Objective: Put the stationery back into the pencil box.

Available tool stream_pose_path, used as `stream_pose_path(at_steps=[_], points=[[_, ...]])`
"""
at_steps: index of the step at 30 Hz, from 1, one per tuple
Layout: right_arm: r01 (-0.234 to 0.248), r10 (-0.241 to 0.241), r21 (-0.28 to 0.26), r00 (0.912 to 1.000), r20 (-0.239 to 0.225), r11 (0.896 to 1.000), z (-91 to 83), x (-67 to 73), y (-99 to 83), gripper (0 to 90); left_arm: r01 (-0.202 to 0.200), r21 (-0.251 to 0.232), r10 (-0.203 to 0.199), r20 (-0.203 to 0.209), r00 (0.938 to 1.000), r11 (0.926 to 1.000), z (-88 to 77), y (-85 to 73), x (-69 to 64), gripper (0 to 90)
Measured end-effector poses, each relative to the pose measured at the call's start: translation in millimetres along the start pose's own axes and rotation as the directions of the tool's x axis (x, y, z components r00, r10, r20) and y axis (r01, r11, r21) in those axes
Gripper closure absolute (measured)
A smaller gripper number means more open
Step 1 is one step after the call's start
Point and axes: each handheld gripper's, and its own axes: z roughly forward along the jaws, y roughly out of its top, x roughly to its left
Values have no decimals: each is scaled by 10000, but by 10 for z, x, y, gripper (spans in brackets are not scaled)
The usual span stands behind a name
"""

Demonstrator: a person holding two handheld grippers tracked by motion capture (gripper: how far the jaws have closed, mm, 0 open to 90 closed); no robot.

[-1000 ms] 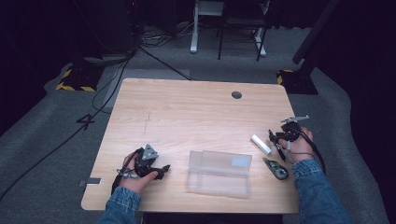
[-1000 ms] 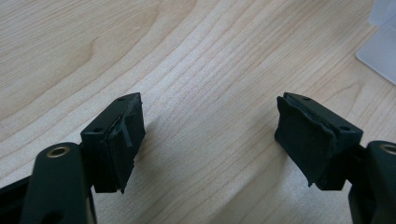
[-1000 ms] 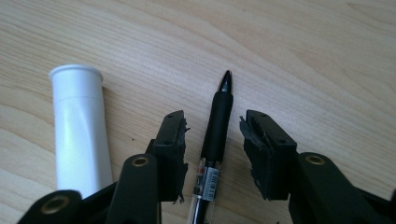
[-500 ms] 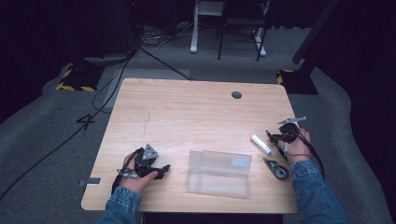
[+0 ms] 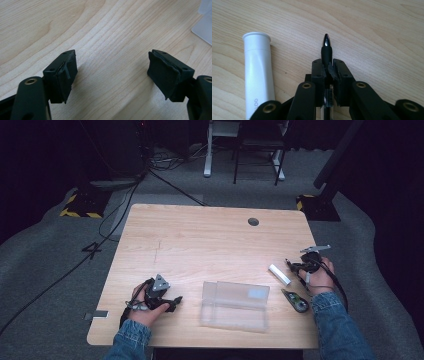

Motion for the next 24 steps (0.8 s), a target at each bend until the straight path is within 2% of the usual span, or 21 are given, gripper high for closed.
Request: stream_pose_path(at_steps=[15, 20, 24], points=[[-174, 126, -941, 9986, -517, 9954, -307, 47, 75, 806, -3, 0, 3, 0, 10000, 10000, 1, 1, 1, 236], [-167, 84, -1302, 9979, -638, 9914, -439, 78, 106, 805, 22, -19, -22, 6, 10000, 10000, 5, 1, -1, 235], [3, -126, -1596, 9970, -760, 9872, -548, 132, 138, 806, 27, -19, -27, 9, 10000, 10000, 5, 1, -1, 235]])
